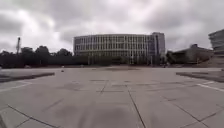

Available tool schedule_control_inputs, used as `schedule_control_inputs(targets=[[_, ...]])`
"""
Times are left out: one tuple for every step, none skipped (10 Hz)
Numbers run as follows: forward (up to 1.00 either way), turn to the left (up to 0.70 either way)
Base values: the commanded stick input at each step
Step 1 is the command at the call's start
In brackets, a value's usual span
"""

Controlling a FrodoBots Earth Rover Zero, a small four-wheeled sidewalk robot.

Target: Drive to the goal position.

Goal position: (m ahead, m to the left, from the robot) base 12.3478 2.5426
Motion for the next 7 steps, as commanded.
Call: schedule_control_inputs(targets=[[0.70, -0.22], [0.70, -0.22], [0.70, -0.22], [0.70, -0.01], [0.70, 0.00], [0.70, 0.00], [0.70, 0.00]])
